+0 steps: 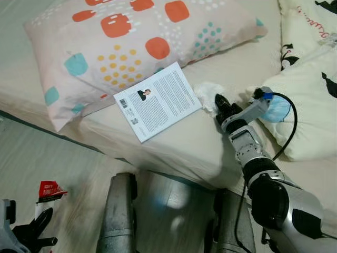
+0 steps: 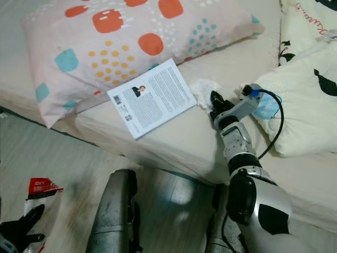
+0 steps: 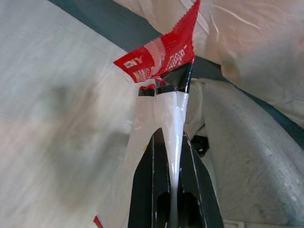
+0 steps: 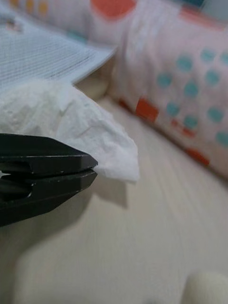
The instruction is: Clean up the room
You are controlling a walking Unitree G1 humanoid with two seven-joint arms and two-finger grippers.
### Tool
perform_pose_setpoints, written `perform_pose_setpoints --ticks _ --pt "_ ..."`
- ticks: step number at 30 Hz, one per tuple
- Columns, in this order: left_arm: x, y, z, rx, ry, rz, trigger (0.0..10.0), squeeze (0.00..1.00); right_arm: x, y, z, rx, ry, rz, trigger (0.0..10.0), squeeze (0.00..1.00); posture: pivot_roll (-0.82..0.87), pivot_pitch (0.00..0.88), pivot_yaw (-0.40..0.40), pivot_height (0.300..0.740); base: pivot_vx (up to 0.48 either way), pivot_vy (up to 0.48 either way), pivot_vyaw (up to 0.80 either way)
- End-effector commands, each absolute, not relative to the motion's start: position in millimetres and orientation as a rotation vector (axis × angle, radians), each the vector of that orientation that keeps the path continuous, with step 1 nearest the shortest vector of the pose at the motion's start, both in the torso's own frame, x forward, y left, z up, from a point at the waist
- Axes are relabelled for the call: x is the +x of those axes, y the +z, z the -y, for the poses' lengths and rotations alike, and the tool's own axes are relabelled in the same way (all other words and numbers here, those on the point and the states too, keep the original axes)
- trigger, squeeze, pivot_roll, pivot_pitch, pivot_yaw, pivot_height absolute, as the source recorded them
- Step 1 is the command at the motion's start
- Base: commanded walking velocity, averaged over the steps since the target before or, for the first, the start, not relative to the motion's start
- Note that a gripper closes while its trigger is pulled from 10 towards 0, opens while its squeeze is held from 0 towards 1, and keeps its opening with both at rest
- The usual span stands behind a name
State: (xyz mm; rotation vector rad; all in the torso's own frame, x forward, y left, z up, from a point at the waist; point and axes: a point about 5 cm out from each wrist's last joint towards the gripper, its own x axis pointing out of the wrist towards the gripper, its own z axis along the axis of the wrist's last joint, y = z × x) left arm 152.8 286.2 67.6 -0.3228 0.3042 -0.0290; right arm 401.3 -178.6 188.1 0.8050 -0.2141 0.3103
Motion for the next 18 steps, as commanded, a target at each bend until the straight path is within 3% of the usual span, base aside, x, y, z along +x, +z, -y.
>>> perform_pose_setpoints --ticks 1,9,13,18 --pt "143 55 -287 -0.341 0.004 -0.357 10.0 0.0 398 176 173 0.862 0.334 0.196 0.0 0.0 0.4 0.514 0.005 0.556 0.0 0.0 0.0" --pt "201 45 -257 -0.432 -0.021 -0.24 10.0 0.0 387 176 191 0.856 0.259 0.306 0.0 0.0 0.27 0.343 -0.09 0.556 0.0 0.0 0.0" --pt "248 52 -252 -0.453 -0.02 -0.147 10.0 0.0 375 155 166 0.871 0.431 0.207 0.0 0.0 0.23 0.215 -0.115 0.57 0.0 0.0 0.0" --pt "266 55 -258 -0.443 0.016 -0.121 10.0 0.0 372 142 155 0.869 0.475 0.152 0.0 0.0 0.23 0.158 -0.121 0.584 0.0 0.0 0.0"
